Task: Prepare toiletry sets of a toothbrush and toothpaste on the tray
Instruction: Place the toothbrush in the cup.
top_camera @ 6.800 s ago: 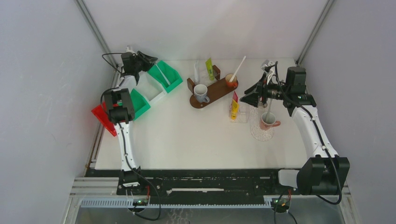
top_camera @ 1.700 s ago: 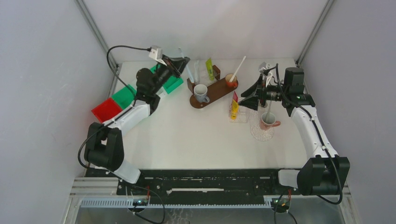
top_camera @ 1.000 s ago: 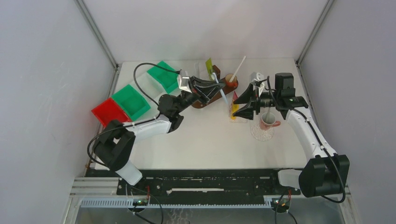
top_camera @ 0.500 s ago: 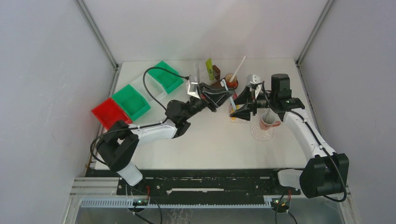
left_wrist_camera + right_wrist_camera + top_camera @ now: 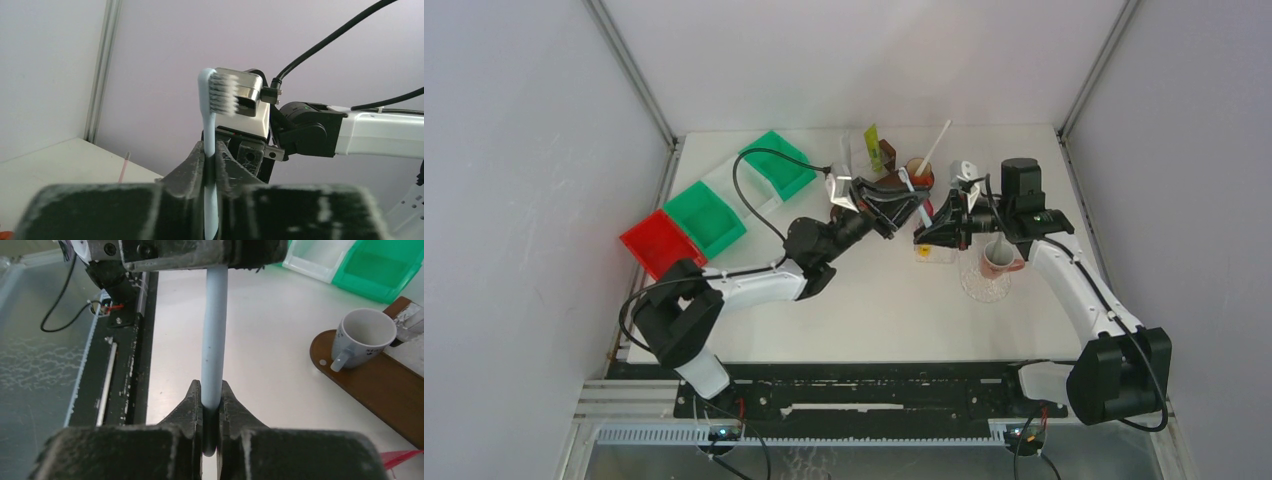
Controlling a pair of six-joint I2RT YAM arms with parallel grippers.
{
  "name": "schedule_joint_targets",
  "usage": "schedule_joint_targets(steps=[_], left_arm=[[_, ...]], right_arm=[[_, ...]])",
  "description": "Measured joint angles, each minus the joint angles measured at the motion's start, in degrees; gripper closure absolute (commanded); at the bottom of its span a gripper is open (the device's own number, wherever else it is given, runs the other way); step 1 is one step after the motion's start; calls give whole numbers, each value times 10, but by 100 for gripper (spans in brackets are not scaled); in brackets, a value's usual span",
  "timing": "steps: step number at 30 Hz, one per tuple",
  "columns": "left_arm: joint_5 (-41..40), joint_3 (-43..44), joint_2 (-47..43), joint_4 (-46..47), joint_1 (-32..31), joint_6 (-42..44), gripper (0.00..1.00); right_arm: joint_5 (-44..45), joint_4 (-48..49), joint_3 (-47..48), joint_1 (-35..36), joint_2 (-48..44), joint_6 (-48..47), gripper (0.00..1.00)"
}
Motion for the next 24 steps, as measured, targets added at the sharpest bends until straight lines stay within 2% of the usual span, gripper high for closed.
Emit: schedule_joint_targets(steps=[4, 8, 9, 16, 20, 24], left_arm=[[22, 0, -1, -19, 4, 18, 40], [106, -7, -24, -56, 27, 31, 5], [128, -13, -33, -57, 38, 32, 1], [302, -33, -63, -11, 138, -30, 0], [378, -9, -40, 0, 138, -92, 0], [409, 3, -31, 2, 136, -125, 7]], right_arm=[[-3, 1, 0, 0, 0, 8, 100], [-14, -5, 0, -1, 0, 7, 100], [-19, -11, 0, -1, 0, 4, 100], [-42, -66, 6, 7, 0, -35, 100], [-43, -84, 8, 16, 0, -53, 100], [-42, -93, 9, 19, 0, -63, 100]])
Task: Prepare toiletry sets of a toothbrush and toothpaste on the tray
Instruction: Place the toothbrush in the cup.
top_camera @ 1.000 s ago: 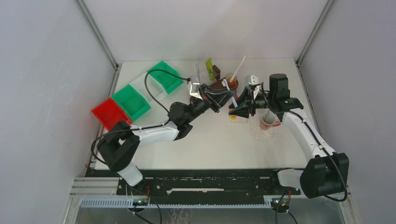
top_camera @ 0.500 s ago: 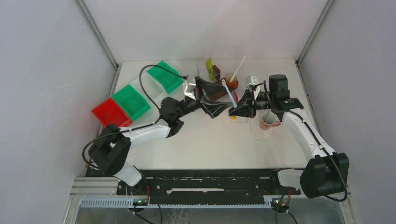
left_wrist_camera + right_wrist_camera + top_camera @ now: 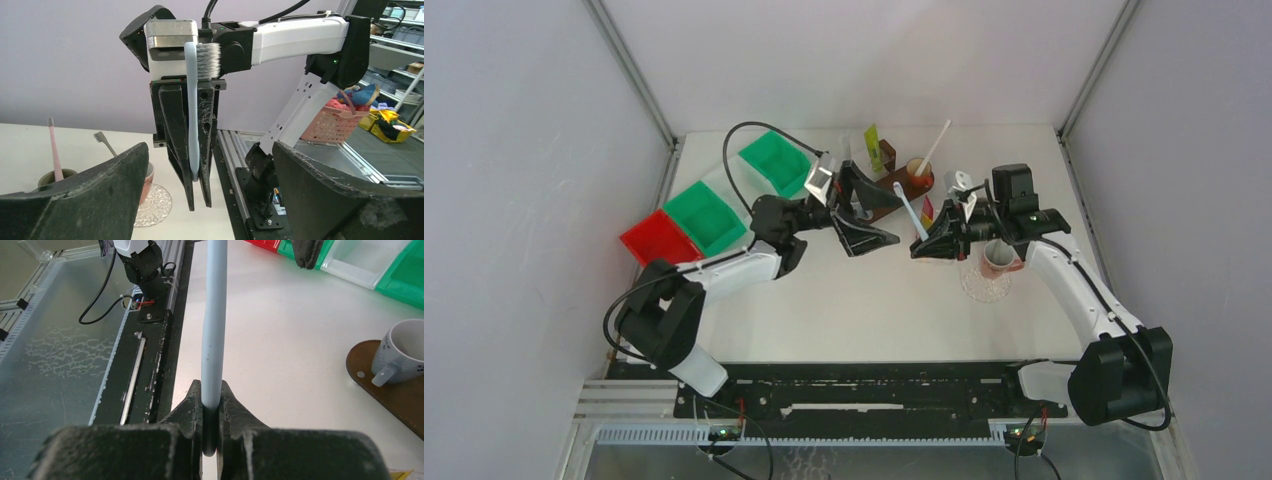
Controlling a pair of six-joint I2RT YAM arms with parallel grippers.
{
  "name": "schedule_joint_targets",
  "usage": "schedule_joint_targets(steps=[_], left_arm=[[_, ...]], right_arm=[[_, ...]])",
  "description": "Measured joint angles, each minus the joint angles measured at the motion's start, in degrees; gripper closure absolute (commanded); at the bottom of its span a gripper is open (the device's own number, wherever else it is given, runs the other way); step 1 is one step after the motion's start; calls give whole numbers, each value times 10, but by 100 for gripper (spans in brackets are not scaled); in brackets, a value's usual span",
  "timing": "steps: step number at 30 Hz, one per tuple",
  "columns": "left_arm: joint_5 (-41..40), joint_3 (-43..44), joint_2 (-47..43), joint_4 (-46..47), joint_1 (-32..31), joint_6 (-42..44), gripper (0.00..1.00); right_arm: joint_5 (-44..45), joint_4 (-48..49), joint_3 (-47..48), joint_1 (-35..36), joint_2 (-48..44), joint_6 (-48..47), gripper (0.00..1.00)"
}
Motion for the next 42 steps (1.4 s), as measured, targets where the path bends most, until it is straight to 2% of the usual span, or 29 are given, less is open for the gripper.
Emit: schedule_joint_targets(steps=[2, 6, 9, 12, 16, 24, 30, 42], left_arm=[[7, 5, 1, -7, -1, -3, 14], [7, 26, 1, -64, -9, 17, 23], [4, 42, 1, -126, -20, 58, 35], [-4, 52, -1, -195, -28, 106, 40], [-8, 53, -8, -260, -34, 151, 54], [-7, 59, -22, -295, -35, 178, 60], [-3, 59, -30, -298, -35, 178, 75], [30, 63, -31, -234, -14, 111, 79]], right_arm=[[1, -3, 0, 3, 0, -2, 100], [6, -7, 0, 15, 0, -7, 100], [9, -8, 0, 23, 1, -10, 100], [13, -8, 0, 28, 2, -11, 100], [22, -8, 0, 33, 5, -12, 100], [35, -8, 0, 37, 8, -12, 100], [39, -19, 5, 37, 10, -16, 100], [39, -25, 10, 40, 12, -24, 100]])
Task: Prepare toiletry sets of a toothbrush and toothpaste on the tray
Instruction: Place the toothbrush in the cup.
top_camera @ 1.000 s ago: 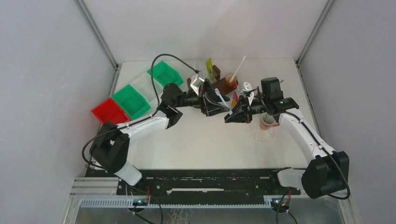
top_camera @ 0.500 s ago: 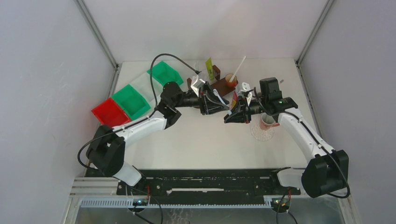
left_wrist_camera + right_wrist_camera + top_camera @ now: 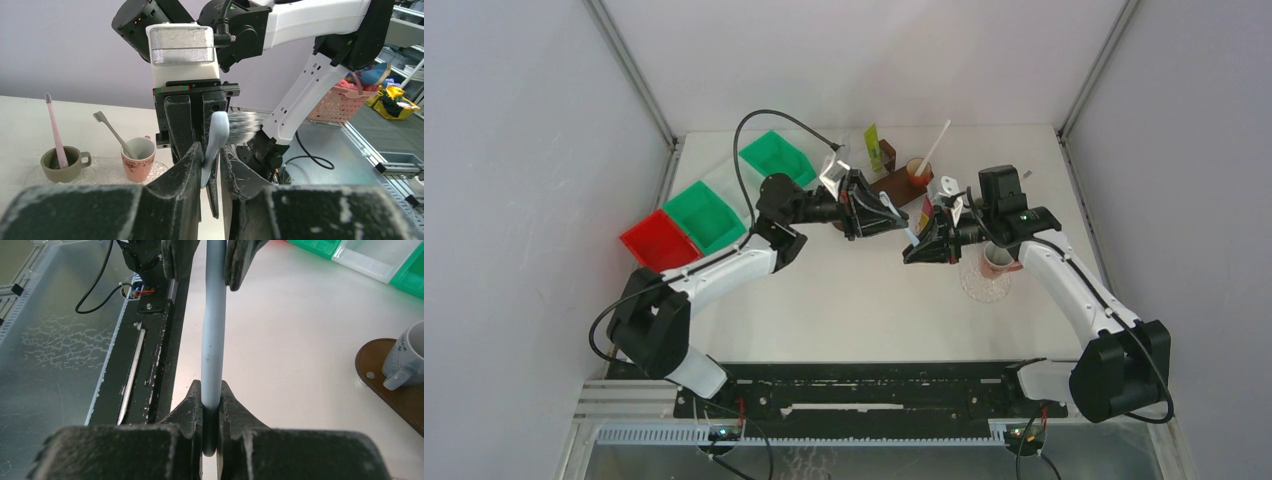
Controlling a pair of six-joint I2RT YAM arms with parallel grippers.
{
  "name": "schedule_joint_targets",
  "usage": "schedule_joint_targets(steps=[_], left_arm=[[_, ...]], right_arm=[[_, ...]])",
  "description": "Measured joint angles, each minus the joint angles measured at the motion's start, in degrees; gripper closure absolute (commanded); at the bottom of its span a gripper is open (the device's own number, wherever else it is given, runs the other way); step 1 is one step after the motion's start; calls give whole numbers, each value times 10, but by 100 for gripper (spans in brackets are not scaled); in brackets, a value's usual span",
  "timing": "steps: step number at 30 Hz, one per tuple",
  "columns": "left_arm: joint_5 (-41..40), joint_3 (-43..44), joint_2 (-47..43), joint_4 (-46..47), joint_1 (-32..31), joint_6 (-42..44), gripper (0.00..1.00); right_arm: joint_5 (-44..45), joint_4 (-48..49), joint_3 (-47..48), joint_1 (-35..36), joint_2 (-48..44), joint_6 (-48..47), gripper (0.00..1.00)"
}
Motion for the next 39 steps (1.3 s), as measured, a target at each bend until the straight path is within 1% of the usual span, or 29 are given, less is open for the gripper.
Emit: schedule_joint_targets(steps=[3, 4, 5, 11, 12, 16, 18, 19, 22, 25, 29, 34, 37, 39], left_arm=[[3, 0, 0, 9, 3, -10, 88], [4, 0, 0, 10, 3, -12, 95], [5, 0, 0, 11, 4, -12, 99], [9, 0, 0, 14, 5, -10, 100], [9, 0, 0, 13, 6, -9, 100], [9, 0, 0, 13, 10, -8, 100], [9, 0, 0, 12, 13, -9, 100], [9, 0, 0, 12, 16, -9, 100], [7, 0, -4, 3, 26, -3, 100], [3, 0, -18, -22, 40, 13, 100], [-25, -2, -52, -84, 70, 66, 100], [-125, -2, -90, -200, 94, 173, 100], [-198, 0, -84, -241, 107, 204, 100], [-247, 0, -72, -253, 119, 209, 100]], right_arm=[[-1, 0, 0, 0, 0, -2, 100], [-1, 0, 0, 0, 0, -3, 100], [-1, 0, 0, 1, 0, -2, 100], [-1, -4, 0, 3, 0, 0, 99], [-1, -5, 0, 4, 0, 0, 94], [2, -5, 1, 4, 0, 2, 66], [4, -6, 1, 4, 0, 1, 49], [7, -6, 1, 4, 0, 0, 42], [16, -5, 1, 4, 0, -1, 31], [28, -3, 1, 3, 0, 2, 28], [48, 3, 1, -2, 0, 8, 27], [68, 12, 1, -17, 0, 19, 27], [73, 16, 1, -22, 0, 23, 27], [76, 18, 1, -24, 0, 26, 27]])
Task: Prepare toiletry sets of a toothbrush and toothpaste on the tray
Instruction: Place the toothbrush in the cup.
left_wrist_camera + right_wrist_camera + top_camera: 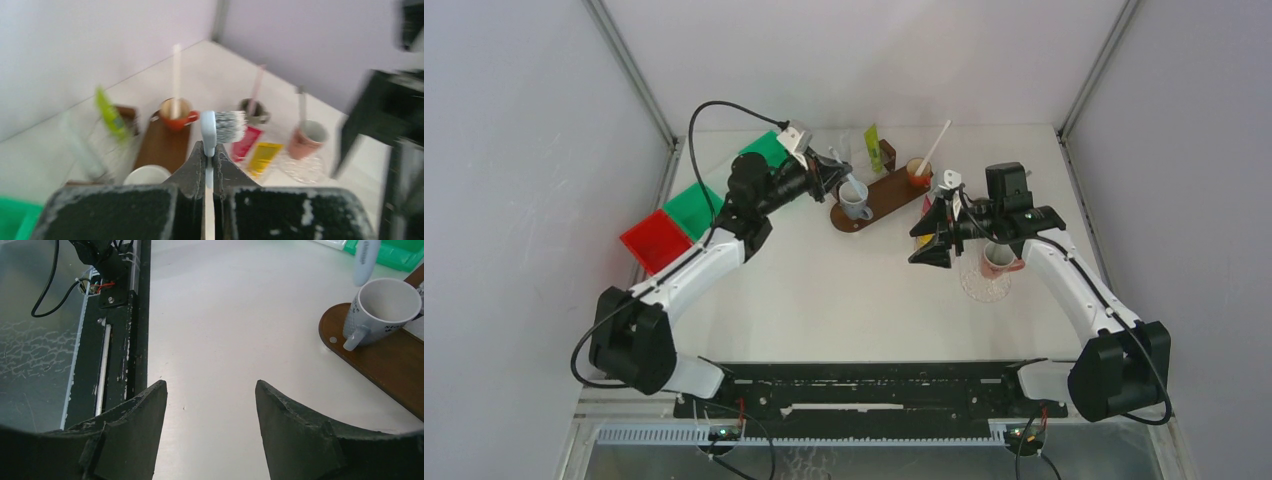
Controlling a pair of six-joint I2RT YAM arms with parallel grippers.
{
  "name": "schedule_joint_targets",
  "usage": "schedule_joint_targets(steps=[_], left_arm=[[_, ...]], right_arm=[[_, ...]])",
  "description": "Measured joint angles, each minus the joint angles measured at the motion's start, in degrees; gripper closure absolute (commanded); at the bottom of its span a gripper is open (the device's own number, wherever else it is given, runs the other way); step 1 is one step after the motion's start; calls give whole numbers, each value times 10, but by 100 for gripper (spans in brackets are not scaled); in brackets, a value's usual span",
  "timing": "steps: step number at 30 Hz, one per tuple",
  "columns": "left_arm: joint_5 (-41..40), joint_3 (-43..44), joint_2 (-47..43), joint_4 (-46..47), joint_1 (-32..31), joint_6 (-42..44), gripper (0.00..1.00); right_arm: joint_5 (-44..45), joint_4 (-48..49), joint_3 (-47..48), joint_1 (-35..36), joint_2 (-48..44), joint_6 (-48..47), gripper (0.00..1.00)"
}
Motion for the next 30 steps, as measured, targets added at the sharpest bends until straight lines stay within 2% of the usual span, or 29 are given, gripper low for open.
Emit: schedule_joint_targets(steps=[3, 9, 24, 30], left_arm=[[-78, 4, 33, -15, 16, 4, 100], [-163, 41, 102, -38, 29, 7, 100], [-191, 106, 185, -57, 31, -35, 100], [-239, 116, 204, -91, 25, -68, 100]], right_arm=[[4, 0, 0, 0, 0, 2, 27], [9, 1, 0, 0, 0, 2, 27], [10, 2, 0, -3, 0, 2, 27], [10, 2, 0, -4, 0, 2, 27]])
